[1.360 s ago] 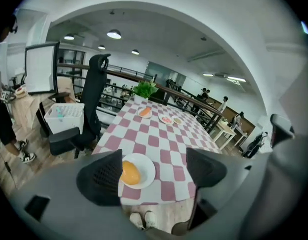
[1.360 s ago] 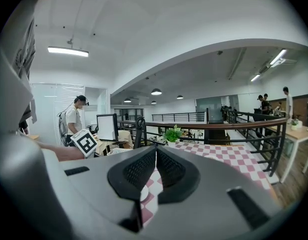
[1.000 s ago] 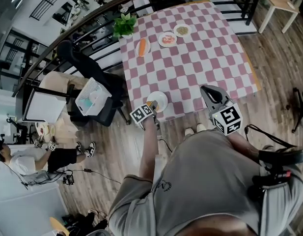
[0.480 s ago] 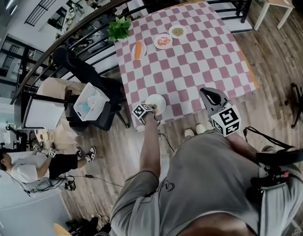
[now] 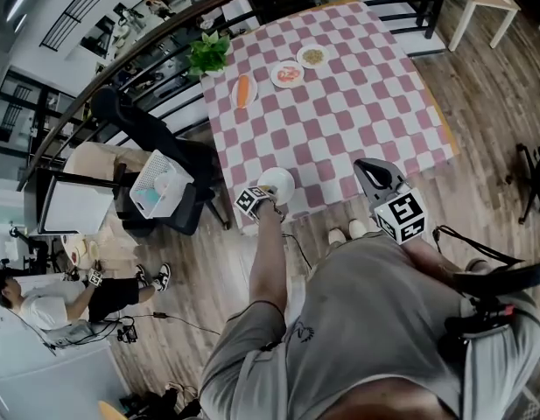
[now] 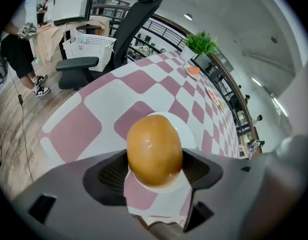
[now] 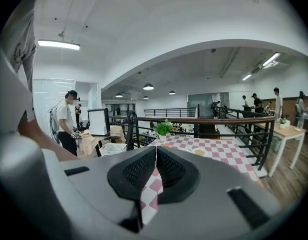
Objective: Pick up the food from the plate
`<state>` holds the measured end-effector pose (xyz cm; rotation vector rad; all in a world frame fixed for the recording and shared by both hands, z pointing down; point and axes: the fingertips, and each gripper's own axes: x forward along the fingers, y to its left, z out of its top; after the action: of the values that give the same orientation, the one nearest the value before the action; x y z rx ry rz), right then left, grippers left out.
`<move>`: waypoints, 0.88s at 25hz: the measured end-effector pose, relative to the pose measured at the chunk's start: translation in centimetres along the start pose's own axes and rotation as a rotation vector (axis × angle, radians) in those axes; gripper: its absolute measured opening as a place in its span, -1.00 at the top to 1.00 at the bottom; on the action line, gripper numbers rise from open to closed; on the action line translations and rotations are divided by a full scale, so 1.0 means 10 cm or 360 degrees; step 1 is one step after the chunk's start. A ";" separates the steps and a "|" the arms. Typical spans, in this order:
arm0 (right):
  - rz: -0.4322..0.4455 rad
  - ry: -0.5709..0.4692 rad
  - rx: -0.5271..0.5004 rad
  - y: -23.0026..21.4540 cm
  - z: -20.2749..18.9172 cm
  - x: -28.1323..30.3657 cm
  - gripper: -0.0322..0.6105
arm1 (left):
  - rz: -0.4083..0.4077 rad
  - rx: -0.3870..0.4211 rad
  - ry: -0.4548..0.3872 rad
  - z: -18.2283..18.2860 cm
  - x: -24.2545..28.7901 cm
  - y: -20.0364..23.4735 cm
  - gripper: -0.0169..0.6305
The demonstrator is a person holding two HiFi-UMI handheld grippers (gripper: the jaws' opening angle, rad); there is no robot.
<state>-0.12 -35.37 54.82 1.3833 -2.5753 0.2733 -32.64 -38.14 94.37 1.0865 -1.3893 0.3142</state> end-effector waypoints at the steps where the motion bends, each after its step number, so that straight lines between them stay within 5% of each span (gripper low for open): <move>1: -0.0001 0.0000 0.0002 0.00 0.00 0.00 0.85 | -0.0015 0.0010 -0.0011 0.02 0.00 0.01 -0.12; 15: 0.0002 -0.0009 0.0011 0.03 -0.04 0.00 0.85 | -0.0074 0.0049 -0.0003 0.04 -0.01 0.03 -0.12; 22: 0.0033 -0.0014 0.0010 0.05 -0.01 0.01 0.85 | 0.0124 0.0227 -0.0309 0.41 -0.49 -0.05 -0.12</move>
<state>-0.60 -35.18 54.94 1.3637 -2.5993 0.2795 -35.94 -39.54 89.01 1.2066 -1.6041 0.3766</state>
